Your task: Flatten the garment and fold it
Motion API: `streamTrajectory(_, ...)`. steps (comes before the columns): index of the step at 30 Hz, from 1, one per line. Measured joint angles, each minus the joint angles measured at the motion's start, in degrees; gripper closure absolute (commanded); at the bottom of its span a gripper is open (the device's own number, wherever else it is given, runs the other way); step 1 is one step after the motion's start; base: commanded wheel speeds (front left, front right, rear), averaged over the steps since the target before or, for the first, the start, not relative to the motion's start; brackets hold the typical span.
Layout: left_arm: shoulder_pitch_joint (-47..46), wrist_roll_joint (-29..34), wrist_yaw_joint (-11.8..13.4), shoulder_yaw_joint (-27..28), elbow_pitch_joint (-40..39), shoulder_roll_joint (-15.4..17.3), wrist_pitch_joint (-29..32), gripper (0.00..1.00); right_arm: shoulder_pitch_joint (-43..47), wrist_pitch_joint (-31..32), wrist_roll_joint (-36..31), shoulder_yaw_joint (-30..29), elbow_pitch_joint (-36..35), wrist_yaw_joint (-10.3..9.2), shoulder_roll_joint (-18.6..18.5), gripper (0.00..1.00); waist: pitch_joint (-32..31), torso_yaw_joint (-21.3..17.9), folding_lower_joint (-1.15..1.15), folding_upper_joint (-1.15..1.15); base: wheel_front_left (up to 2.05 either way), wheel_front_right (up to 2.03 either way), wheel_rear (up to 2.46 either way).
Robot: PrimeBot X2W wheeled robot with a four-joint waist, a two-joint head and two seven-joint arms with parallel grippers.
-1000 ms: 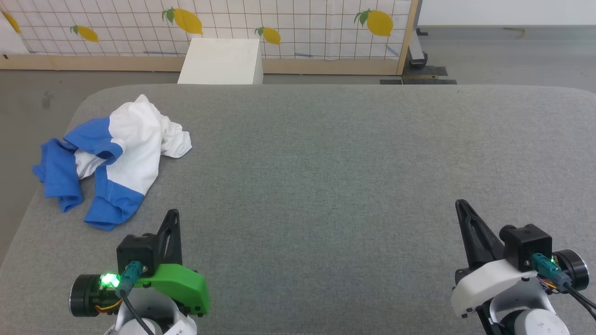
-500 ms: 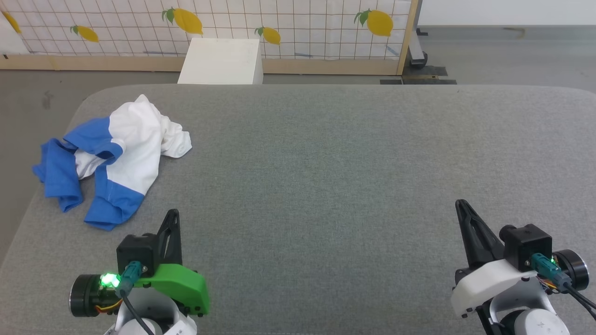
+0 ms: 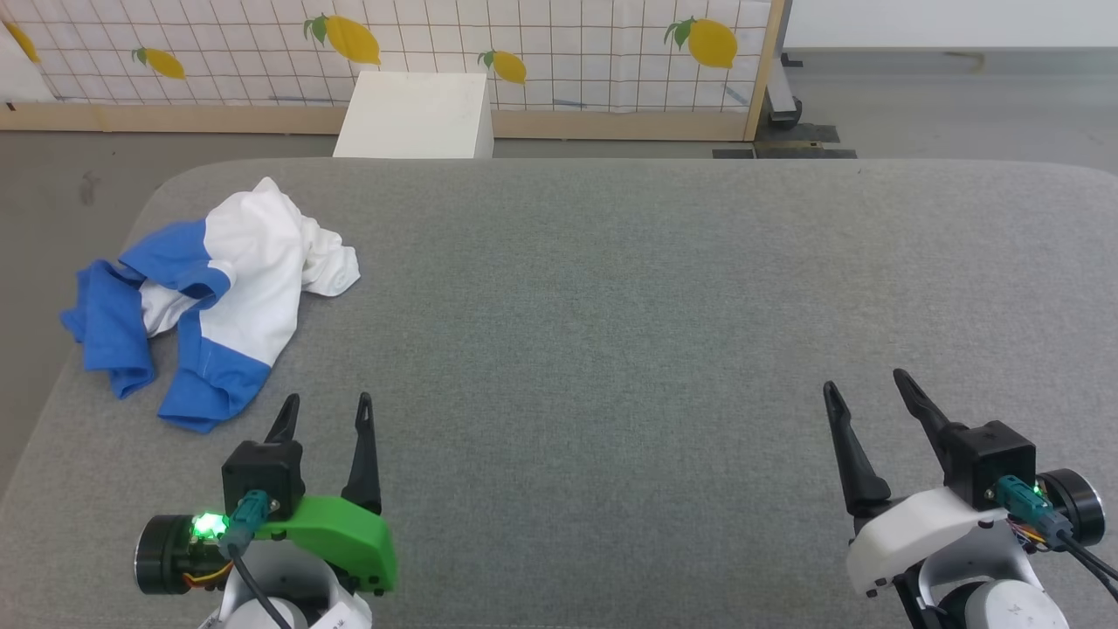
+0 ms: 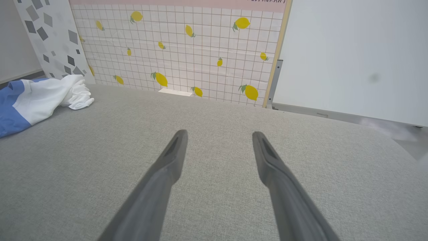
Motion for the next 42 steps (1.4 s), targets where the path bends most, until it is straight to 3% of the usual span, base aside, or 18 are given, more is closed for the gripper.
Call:
streamTrajectory(16,-0.1,-0.8,0.9,-1.3,1.8,0.0,-1.6,0.00,0.0,-1.4,0.2,-0.1,0.7,0.00,0.0,0.00,-0.1,2.0,0.00,0.00,0.00,0.00,0.00)
streamTrajectory(42,-0.5,-2.5,3.2,-2.9,4.2,0.7,-4.8,0.00,-0.7,-4.1,1.3,0.1,2.6,-0.01,0.0,0.00,-0.3,12.1,0.00,0.00,0.00,0.00,0.00)
